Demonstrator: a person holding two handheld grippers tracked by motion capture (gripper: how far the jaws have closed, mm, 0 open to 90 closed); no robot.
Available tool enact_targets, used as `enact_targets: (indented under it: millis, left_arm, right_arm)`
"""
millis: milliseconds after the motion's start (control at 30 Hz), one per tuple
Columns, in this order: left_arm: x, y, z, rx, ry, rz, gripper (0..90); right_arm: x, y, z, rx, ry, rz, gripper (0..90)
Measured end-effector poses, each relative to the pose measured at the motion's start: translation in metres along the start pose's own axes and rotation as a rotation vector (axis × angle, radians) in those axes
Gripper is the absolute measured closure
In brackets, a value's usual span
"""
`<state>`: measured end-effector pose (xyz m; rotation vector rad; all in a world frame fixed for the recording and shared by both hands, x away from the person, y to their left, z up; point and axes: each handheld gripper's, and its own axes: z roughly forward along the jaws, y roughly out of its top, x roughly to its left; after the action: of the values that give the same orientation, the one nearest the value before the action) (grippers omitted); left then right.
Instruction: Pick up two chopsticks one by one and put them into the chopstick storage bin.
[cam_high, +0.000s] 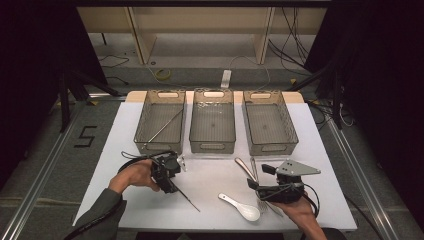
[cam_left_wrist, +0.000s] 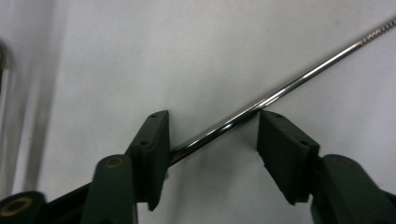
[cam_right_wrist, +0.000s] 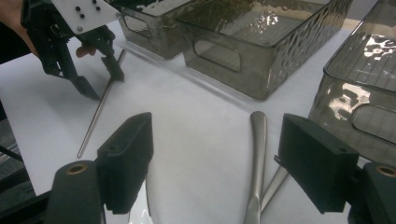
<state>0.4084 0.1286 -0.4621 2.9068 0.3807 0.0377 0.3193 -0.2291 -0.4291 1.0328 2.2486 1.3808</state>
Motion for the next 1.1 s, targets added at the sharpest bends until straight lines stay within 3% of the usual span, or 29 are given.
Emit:
enact_targets:
  millis: [300, 500, 767, 1100]
  left_arm:
    - [-0.0007, -0.0024, -0.0018, 0.009, -0.006, -0.001, 61.5]
    - [-0.0023, -0.0018, -0.003, 0.038, -0.007, 0.046, 72.4]
    - [-0.0064, 0.0009, -0.0022, 0.054, -0.015, 0.074, 84.1]
    - [-0.0052, 0.0011, -0.0026, 0.058, -0.018, 0.069, 85.0]
  right_arm:
    - [0.0, 0.0001, -0.0004, 0.0, 0.0, 0.002, 27.4]
    - [-0.0001, 0.0, -0.0004, 0.0, 0.0, 0.002, 27.4]
    - [0.0003, 0.0001, -0.0003, 0.002, 0.001, 0.0, 27.4]
    - [0.0, 0.0002, -0.0005, 0.002, 0.001, 0.002, 27.4]
